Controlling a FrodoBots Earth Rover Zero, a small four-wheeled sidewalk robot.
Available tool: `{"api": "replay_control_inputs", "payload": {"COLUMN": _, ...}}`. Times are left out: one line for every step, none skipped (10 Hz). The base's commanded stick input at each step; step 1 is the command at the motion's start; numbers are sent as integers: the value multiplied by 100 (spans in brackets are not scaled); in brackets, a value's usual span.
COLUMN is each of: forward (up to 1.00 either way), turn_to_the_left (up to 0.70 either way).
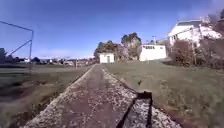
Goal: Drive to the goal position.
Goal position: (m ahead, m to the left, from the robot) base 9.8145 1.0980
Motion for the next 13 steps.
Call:
{"api": "replay_control_inputs", "payload": {"forward": 100, "turn_to_the_left": 29}}
{"api": "replay_control_inputs", "payload": {"forward": 100, "turn_to_the_left": 40}}
{"api": "replay_control_inputs", "payload": {"forward": 100, "turn_to_the_left": 40}}
{"api": "replay_control_inputs", "payload": {"forward": 100, "turn_to_the_left": 37}}
{"api": "replay_control_inputs", "payload": {"forward": 100, "turn_to_the_left": 20}}
{"api": "replay_control_inputs", "payload": {"forward": 100, "turn_to_the_left": 3}}
{"api": "replay_control_inputs", "payload": {"forward": 100, "turn_to_the_left": 0}}
{"api": "replay_control_inputs", "payload": {"forward": 100, "turn_to_the_left": 0}}
{"api": "replay_control_inputs", "payload": {"forward": 100, "turn_to_the_left": 0}}
{"api": "replay_control_inputs", "payload": {"forward": 100, "turn_to_the_left": 0}}
{"api": "replay_control_inputs", "payload": {"forward": 100, "turn_to_the_left": 0}}
{"api": "replay_control_inputs", "payload": {"forward": 100, "turn_to_the_left": 0}}
{"api": "replay_control_inputs", "payload": {"forward": 100, "turn_to_the_left": 0}}
